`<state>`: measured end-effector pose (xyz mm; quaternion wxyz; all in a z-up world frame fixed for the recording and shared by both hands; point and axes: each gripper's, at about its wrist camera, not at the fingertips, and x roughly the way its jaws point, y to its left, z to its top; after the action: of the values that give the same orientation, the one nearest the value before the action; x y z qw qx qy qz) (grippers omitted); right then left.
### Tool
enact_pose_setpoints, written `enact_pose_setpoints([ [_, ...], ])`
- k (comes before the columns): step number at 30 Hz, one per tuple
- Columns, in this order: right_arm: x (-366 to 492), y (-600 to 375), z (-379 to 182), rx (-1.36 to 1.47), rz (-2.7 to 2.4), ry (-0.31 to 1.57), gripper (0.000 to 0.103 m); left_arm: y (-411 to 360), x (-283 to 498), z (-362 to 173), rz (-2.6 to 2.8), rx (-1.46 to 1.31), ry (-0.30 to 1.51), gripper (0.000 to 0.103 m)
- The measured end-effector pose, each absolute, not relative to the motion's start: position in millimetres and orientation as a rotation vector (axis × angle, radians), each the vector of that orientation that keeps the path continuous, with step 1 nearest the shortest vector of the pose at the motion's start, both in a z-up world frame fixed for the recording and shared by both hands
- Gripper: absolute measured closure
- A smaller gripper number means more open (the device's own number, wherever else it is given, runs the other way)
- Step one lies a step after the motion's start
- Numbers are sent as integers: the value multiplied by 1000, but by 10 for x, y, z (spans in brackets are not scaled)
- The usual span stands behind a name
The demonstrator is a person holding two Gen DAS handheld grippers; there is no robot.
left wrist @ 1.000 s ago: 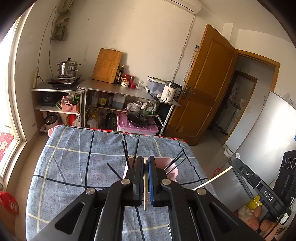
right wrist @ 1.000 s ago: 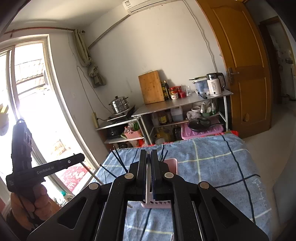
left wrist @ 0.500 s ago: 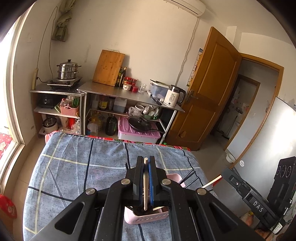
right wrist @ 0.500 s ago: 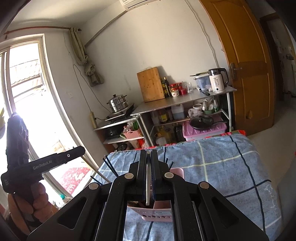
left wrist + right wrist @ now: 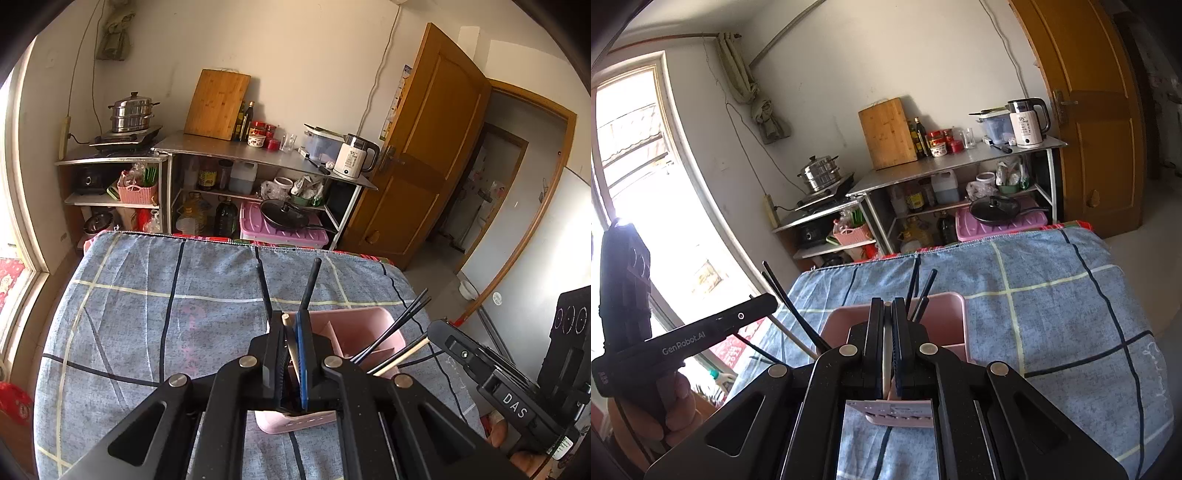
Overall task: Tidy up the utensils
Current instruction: 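Lower the wooden chopsticks into the basket and open both tools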
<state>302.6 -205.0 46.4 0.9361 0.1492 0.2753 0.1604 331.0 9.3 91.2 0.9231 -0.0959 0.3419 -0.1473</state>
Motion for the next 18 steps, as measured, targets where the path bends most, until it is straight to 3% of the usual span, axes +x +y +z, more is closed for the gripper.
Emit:
enact_pose_setpoints([
  [4, 3054, -2015, 416, 294, 347, 590, 99, 67, 3286, 900, -287, -157, 700, 95],
  [8, 3002, -2014, 450, 280, 344, 584, 92, 93, 3229, 948, -282, -153, 683, 78],
  [18, 2624, -2175, 625, 260, 339, 535, 89, 178, 2720, 1138, -272, -129, 602, 78],
])
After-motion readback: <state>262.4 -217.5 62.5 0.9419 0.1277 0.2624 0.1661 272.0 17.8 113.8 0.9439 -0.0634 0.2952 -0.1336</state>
